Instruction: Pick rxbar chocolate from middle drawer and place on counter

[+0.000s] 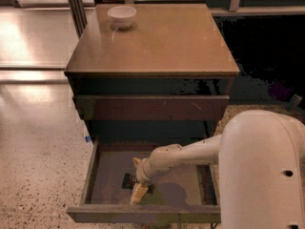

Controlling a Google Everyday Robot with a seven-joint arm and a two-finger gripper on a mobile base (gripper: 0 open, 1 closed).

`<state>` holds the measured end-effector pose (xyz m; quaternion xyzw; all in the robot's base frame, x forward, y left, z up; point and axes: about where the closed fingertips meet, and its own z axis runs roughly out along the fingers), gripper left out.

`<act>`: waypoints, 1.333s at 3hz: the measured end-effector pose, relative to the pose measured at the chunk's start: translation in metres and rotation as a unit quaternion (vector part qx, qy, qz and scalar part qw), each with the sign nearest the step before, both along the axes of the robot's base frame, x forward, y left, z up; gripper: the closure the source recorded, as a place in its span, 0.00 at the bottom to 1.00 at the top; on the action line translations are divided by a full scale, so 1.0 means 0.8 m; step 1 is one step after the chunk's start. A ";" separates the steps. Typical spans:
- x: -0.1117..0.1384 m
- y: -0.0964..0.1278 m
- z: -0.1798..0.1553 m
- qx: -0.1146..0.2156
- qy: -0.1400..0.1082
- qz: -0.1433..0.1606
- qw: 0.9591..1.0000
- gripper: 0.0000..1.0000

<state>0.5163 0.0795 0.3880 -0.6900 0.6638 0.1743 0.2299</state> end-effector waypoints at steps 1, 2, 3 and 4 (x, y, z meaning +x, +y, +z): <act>-0.001 -0.004 -0.031 -0.022 0.019 -0.008 1.000 0.00; -0.001 -0.004 -0.032 -0.022 0.019 -0.008 1.000 0.00; -0.012 -0.003 -0.059 -0.056 0.031 0.001 0.998 0.00; -0.014 -0.001 -0.062 -0.059 0.036 0.005 0.998 0.00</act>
Offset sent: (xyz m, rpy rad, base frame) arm 0.0024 -0.0059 -0.0343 -0.0595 0.0531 -0.0231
